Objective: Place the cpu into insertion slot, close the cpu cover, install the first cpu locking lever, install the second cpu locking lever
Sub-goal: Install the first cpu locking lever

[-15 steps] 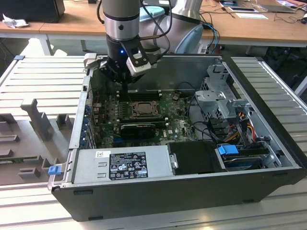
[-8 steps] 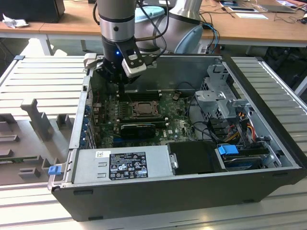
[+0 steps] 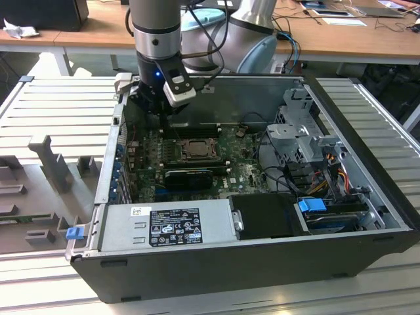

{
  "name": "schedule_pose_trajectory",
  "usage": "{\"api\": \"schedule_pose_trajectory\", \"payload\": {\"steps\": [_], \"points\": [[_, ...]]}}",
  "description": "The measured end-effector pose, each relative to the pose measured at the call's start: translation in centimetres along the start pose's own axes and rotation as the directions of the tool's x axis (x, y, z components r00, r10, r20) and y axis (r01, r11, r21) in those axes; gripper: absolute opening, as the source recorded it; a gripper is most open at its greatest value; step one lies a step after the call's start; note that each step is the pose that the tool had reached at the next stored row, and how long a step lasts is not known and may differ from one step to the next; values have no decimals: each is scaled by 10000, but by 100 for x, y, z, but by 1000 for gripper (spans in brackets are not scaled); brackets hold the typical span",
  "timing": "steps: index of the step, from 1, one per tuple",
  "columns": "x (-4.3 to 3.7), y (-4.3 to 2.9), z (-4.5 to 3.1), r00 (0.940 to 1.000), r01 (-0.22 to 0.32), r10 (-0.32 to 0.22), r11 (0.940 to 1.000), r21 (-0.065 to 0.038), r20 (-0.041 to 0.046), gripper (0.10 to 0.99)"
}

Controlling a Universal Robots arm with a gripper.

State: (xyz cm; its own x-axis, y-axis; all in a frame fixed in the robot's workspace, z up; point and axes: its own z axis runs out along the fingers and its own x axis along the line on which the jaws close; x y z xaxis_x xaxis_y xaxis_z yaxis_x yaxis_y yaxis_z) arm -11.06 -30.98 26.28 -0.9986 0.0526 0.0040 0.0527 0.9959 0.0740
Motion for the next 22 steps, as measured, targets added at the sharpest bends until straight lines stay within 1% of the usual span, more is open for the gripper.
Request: {"api": "schedule_pose_trajectory", "payload": {"steps": [3, 7, 11, 14, 16, 19, 22], "points": [[11, 71, 35, 10000, 6, -6, 10000, 0, -1, 106], [14, 134, 52, 10000, 12, -12, 10000, 1, -1, 106], [-8, 169, 56, 10000, 14, -14, 10000, 3, -2, 106], [-129, 181, 56, 10000, 11, -11, 10000, 7, -1, 106], [-182, 184, 56, 10000, 14, -14, 10000, 8, -2, 106], [-326, 191, 56, 10000, 13, -13, 10000, 11, -4, 106], [-418, 196, 59, 10000, 14, -14, 10000, 13, -5, 106]]}}
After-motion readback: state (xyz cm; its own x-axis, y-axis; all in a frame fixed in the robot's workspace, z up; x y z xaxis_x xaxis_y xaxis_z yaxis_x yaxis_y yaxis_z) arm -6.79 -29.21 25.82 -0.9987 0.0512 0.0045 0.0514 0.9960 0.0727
